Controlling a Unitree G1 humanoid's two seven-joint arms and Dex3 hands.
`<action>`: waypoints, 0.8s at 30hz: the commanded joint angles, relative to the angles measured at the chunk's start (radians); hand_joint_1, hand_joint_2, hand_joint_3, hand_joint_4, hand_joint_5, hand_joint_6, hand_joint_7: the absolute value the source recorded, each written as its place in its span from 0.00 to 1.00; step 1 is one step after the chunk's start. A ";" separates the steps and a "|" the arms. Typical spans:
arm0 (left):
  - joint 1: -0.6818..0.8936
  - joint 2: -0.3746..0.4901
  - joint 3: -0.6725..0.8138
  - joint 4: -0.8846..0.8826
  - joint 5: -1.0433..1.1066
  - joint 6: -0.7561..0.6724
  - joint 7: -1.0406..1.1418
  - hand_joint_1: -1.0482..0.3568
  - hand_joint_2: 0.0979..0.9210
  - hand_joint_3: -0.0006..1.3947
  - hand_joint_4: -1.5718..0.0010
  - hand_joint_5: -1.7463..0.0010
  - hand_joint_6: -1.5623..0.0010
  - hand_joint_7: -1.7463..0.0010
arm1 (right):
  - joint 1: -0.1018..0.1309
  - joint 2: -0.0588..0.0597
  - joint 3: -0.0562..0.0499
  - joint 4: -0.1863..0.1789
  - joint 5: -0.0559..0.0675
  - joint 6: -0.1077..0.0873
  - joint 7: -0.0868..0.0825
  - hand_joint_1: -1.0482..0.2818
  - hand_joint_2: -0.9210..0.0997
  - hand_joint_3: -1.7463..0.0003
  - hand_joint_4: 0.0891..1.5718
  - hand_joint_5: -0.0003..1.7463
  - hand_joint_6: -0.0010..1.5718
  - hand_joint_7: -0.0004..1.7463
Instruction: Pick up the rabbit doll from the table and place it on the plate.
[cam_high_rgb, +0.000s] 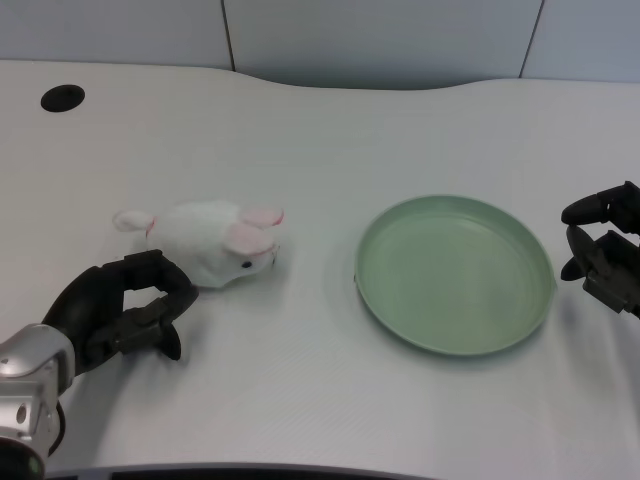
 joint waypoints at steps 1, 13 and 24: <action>-0.002 0.016 0.002 0.009 0.002 0.014 0.005 0.39 1.00 0.28 0.56 0.00 0.71 0.00 | 0.001 -0.007 -0.012 0.013 0.020 -0.010 0.010 0.60 0.00 0.69 0.17 1.00 0.16 0.88; 0.062 -0.006 -0.019 -0.022 0.073 -0.335 0.132 0.37 1.00 0.29 0.60 0.00 0.71 0.04 | 0.003 -0.011 -0.005 0.035 0.001 -0.050 -0.003 0.59 0.00 0.69 0.19 1.00 0.18 0.88; 0.078 0.154 -0.220 -0.209 0.651 -0.579 0.685 0.35 1.00 0.17 0.71 0.21 0.70 0.47 | 0.003 -0.001 0.001 0.038 -0.002 -0.051 -0.015 0.58 0.00 0.70 0.19 1.00 0.18 0.88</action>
